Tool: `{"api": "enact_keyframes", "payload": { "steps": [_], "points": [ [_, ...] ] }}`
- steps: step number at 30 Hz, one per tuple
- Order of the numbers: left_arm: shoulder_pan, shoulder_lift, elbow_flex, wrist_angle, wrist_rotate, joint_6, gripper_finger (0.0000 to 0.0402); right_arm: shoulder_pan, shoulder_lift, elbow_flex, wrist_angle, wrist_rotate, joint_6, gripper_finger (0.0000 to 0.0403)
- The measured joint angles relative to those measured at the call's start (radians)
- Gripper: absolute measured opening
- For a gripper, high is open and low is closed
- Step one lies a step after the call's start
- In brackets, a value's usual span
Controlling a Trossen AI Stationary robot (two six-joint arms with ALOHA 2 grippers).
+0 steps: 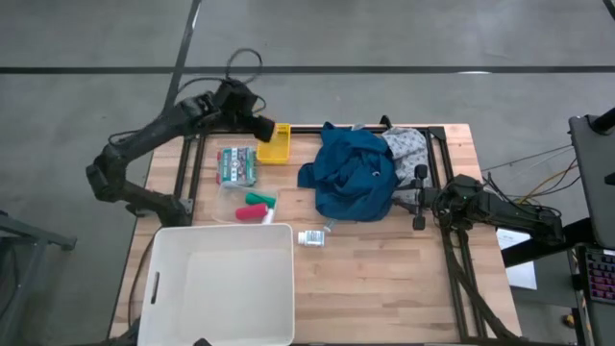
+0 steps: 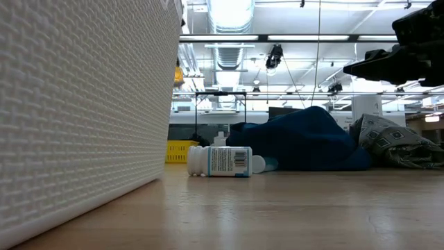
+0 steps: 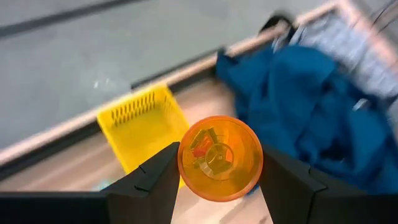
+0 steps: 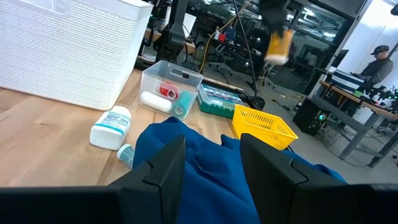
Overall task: Pick & place medical supplies in basket/bin
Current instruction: Put the orange pill bottle into the yellow bin
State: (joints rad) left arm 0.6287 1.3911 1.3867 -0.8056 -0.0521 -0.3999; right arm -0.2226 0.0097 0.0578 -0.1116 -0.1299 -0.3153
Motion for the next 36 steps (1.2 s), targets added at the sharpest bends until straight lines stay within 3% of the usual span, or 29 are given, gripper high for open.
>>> {"api": "enact_keyframes", "payload": {
  "steps": [10, 15, 22, 26, 33, 36],
  "points": [
    [0.117, 0.088, 0.192, -0.106, 0.114, -0.042, 0.0198, 0.000, 0.000, 0.000, 0.000, 0.000, 0.000, 0.0148],
    [0.133, 0.180, 0.205, -0.134, 0.174, -0.043, 0.0195, 0.000, 0.000, 0.000, 0.000, 0.000, 0.000, 0.0148],
    [0.134, 0.260, 0.205, -0.146, 0.180, -0.047, 0.0198, 0.000, 0.000, 0.000, 0.000, 0.000, 0.000, 0.0148],
    [0.150, 0.275, 0.235, -0.199, 0.182, -0.135, 0.0196, 0.000, 0.000, 0.000, 0.000, 0.000, 0.000, 0.0148],
    [0.166, 0.276, 0.260, -0.262, 0.347, -0.184, 0.0198, 0.000, 0.000, 0.000, 0.000, 0.000, 0.000, 0.0148],
    [0.166, 0.276, 0.246, -0.268, 0.359, -0.184, 0.0197, 0.000, 0.000, 0.000, 0.000, 0.000, 0.000, 0.0148]
  ]
}}
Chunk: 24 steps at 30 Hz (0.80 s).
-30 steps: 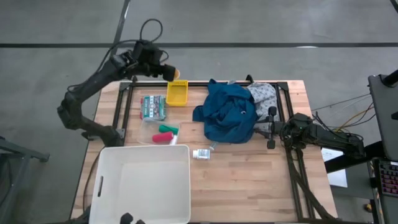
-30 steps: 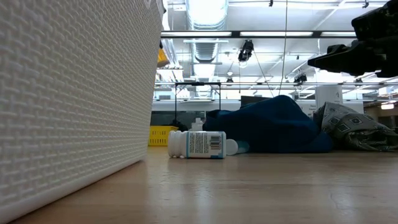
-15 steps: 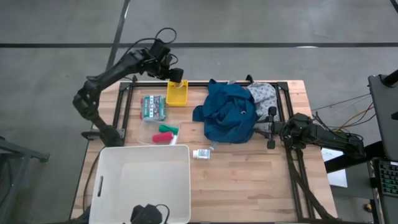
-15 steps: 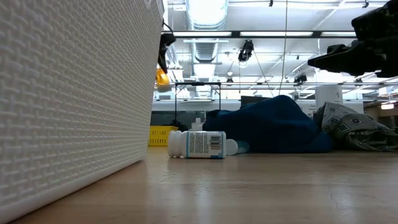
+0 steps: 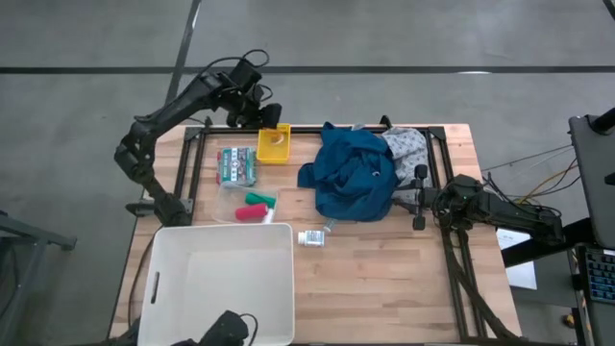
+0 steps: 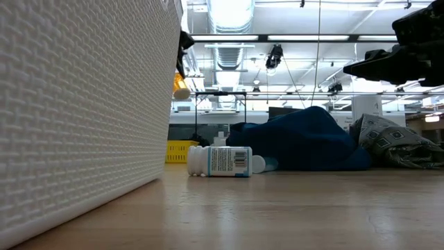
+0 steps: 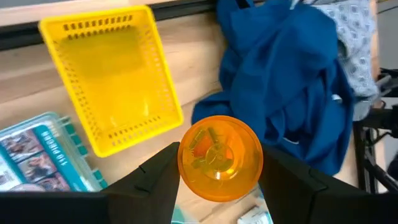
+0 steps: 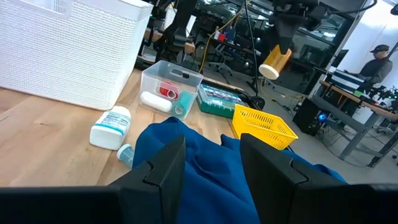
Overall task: Pick & place medical supplies in basket/bin
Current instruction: Put the orange pill bottle into the yellow bin
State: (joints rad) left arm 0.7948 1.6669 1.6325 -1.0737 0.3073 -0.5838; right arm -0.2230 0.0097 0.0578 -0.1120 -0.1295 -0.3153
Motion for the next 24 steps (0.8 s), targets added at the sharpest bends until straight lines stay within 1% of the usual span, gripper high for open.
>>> {"api": "enact_keyframes", "payload": {
  "steps": [6, 11, 14, 16, 22, 24],
  "points": [
    [-0.001, -0.008, 0.029, -0.004, -0.001, 0.005, 0.0196, 0.000, 0.000, 0.000, 0.000, 0.000, 0.000, 0.0148],
    [0.003, -0.018, 0.132, -0.012, -0.006, 0.054, 0.0197, 0.000, 0.000, 0.000, 0.000, 0.000, 0.000, 0.0148],
    [-0.002, -0.019, 0.187, -0.001, -0.079, 0.067, 0.0196, 0.000, 0.000, 0.000, 0.000, 0.000, 0.000, 0.0148],
    [-0.022, -0.020, 0.194, 0.036, -0.144, 0.063, 0.0195, 0.000, 0.000, 0.000, 0.000, 0.000, 0.000, 0.0148],
    [-0.101, -0.016, 0.142, 0.181, -0.210, 0.074, 0.0196, 0.000, 0.000, 0.000, 0.000, 0.000, 0.000, 0.0148],
    [-0.119, -0.015, 0.130, 0.188, -0.261, 0.026, 0.0197, 0.000, 0.000, 0.000, 0.000, 0.000, 0.000, 0.0148]
  ]
}}
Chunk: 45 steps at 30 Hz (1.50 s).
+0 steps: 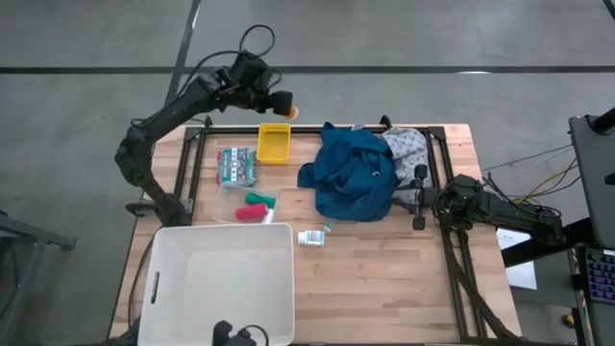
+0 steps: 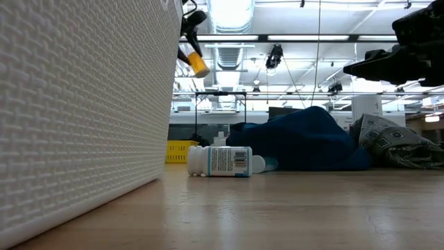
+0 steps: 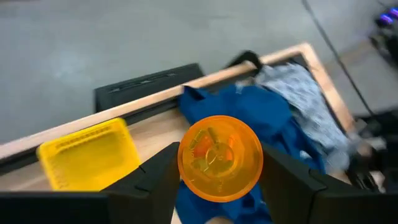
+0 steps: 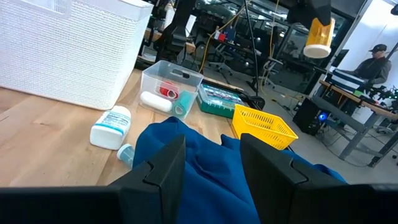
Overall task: Pick & place medical supplies in basket/bin
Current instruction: Put the orange pill bottle into the yellow bin
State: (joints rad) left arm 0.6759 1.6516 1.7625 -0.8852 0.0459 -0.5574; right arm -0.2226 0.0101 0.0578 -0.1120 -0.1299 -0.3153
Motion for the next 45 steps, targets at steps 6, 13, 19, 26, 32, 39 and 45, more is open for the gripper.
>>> {"api": "enact_keyframes", "payload": {
  "steps": [6, 13, 19, 26, 32, 39, 45],
  "points": [
    [-0.018, -0.001, -0.056, -0.064, -0.110, -0.111, 0.0193, 0.000, 0.000, 0.000, 0.000, 0.000, 0.000, 0.0148],
    [-0.066, -0.001, -0.143, -0.043, -0.206, -0.210, 0.0197, 0.000, 0.000, 0.000, 0.000, 0.000, 0.000, 0.0148],
    [-0.066, -0.001, -0.152, -0.128, -0.218, -0.327, 0.0199, 0.000, 0.000, 0.000, 0.000, 0.000, 0.000, 0.0148],
    [-0.128, -0.010, -0.152, -0.181, -0.302, -0.390, 0.0196, 0.000, 0.000, 0.000, 0.000, 0.000, 0.000, 0.0148],
    [-0.208, -0.035, -0.152, -0.197, -0.423, -0.317, 0.0197, 0.000, 0.000, 0.000, 0.000, 0.000, 0.000, 0.0148],
    [-0.226, -0.065, -0.154, -0.205, -0.445, -0.342, 0.0193, 0.000, 0.000, 0.000, 0.000, 0.000, 0.000, 0.0148],
    [-0.220, -0.066, -0.160, -0.077, -0.433, -0.263, 0.0200, 0.000, -0.001, 0.000, 0.000, 0.000, 0.000, 0.0148]
  ]
}}
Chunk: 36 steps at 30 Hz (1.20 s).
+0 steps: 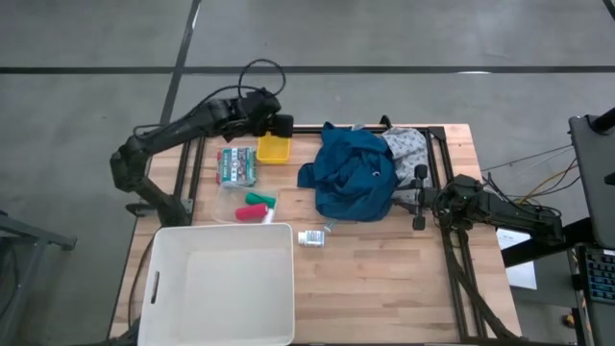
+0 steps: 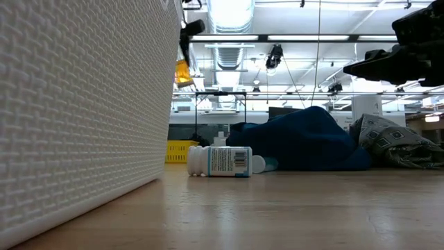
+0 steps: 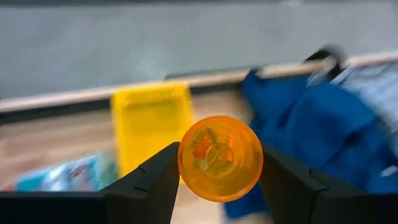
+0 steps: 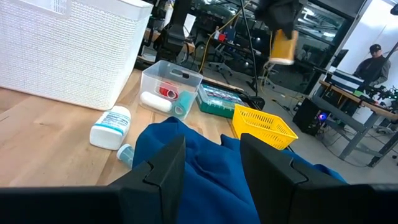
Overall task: Pick & place medical supplies in basket/bin
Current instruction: Put the orange pill bottle into the yellow bin
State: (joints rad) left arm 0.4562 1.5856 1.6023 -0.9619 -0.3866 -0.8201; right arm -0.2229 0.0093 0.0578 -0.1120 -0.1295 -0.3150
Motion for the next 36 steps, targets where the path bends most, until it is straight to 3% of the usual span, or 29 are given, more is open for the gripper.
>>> {"api": "enact_keyframes", "payload": {
  "steps": [6, 13, 21, 36],
  "points": [
    [0.001, 0.002, -0.076, 0.224, 0.002, 0.005, 0.0198, 0.000, 0.000, 0.000, 0.000, 0.000, 0.000, 0.0148],
    [0.010, 0.003, -0.186, 0.205, 0.013, -0.145, 0.0197, 0.000, 0.000, 0.000, 0.000, 0.000, 0.000, 0.0148],
    [0.011, 0.002, -0.311, 0.277, -0.001, -0.209, 0.0195, 0.000, 0.000, 0.000, 0.000, 0.000, 0.000, 0.0148],
    [0.006, 0.002, -0.432, 0.333, -0.138, -0.235, 0.0196, 0.000, 0.001, 0.000, 0.000, 0.000, 0.000, 0.0148]
  ]
}}
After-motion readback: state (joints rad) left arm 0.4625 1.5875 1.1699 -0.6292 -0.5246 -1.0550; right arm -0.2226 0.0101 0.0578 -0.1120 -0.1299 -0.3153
